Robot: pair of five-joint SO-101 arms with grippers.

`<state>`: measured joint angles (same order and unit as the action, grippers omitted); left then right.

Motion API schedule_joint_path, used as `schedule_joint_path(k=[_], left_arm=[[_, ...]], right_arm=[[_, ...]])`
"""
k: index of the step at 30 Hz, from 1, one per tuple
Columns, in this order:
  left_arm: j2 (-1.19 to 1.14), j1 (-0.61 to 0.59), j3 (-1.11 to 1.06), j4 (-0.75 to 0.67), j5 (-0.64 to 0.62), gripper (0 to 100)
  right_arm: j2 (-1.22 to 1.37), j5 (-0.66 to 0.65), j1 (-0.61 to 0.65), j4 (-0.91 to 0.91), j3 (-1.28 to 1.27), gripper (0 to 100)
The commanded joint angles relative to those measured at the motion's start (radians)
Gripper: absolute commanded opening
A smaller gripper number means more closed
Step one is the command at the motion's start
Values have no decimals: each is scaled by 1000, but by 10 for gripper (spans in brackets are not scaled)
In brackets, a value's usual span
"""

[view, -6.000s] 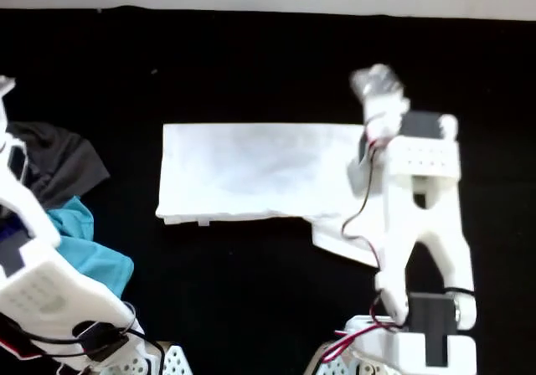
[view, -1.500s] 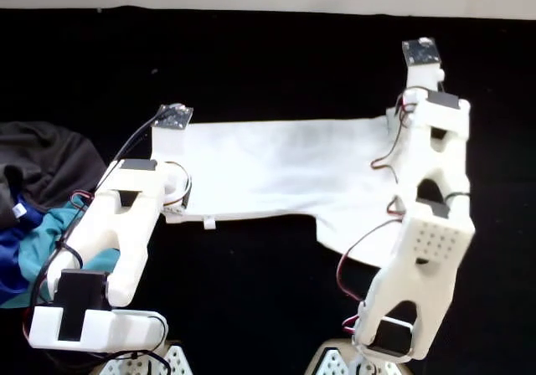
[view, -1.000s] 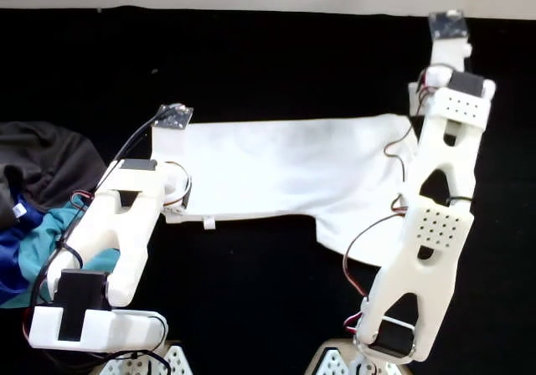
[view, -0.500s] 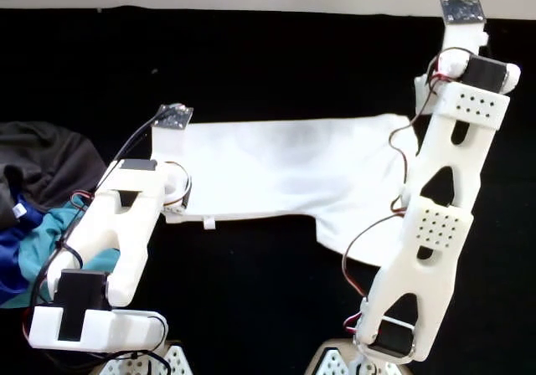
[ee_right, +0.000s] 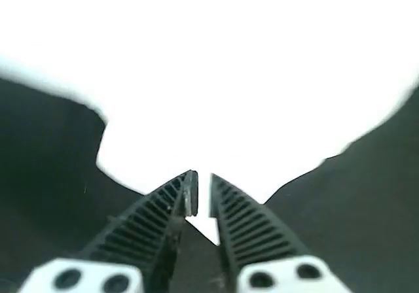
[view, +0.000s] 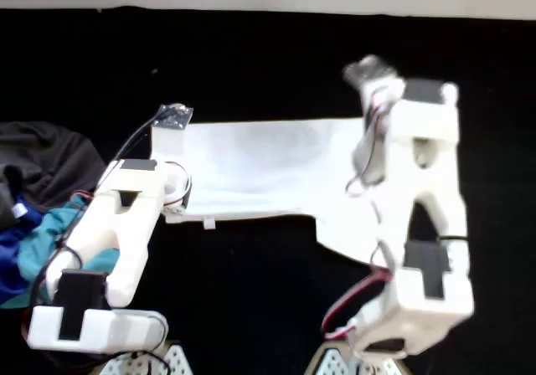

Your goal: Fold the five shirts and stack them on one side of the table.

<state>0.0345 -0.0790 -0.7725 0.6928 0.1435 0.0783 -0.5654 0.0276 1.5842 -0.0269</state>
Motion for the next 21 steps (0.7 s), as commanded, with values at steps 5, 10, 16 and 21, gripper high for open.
schedule_joint_path(k=[5, 10, 16, 21], left_arm=[[-4, 2, -2, -21, -6, 8], [-4, 2, -2, -21, -6, 8], [-4, 2, -1, -21, -6, 8], [-4, 2, -1, -21, -6, 8]], right_arm=[[-280, -190, 125, -179, -519, 220], [-308, -195, 206, -188, -625, 221], [-282, -196, 209, -394, -720, 224], [-128, -195, 197, -499, -720, 224]])
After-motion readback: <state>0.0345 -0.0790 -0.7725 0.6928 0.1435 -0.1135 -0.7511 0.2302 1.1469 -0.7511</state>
